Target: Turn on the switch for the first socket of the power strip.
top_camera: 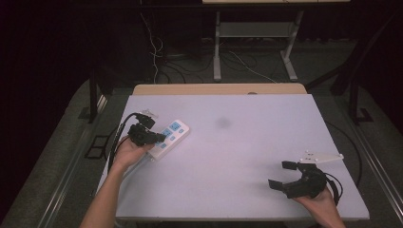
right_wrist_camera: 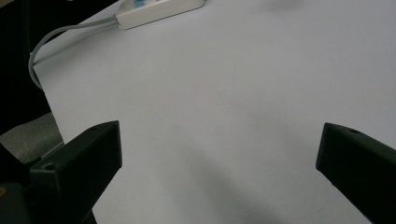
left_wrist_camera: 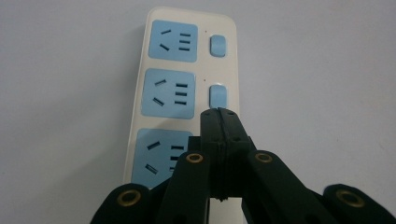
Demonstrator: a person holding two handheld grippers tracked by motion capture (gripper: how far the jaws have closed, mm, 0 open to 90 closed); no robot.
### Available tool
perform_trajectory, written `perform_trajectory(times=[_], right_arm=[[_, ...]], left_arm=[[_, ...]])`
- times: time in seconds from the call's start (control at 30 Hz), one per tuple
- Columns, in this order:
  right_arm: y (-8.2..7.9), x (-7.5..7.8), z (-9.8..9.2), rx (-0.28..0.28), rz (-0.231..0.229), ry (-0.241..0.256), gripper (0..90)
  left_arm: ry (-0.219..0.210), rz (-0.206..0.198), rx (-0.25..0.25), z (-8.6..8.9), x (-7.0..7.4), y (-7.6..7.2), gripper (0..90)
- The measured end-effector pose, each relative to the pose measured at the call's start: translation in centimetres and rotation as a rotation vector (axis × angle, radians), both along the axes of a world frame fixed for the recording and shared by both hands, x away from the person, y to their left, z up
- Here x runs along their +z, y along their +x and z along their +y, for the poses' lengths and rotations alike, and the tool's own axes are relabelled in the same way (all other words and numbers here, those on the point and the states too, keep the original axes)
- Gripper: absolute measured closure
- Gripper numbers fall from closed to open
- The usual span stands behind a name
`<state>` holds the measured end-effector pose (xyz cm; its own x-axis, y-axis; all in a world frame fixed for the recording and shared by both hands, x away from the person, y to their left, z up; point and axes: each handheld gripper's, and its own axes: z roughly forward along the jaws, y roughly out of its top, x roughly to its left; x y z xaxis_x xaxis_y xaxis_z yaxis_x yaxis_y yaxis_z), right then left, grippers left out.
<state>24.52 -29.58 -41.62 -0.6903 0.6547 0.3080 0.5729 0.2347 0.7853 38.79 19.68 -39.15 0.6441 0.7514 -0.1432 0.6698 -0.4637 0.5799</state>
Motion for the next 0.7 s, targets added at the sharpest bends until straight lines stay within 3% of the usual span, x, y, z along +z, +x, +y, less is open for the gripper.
perform_trajectory(times=[0.37,0.7], right_arm=[[0.0,0.0,0.1,0.000,0.005,-0.002,0.0],[0.0,0.0,0.0,-0.004,0.000,0.000,0.0]], left_arm=[[-0.015,0.027,0.002,0.3,-1.1,-0.2,89.5],[-0.032,0.023,0.016,0.5,-1.5,-0.4,89.6]])
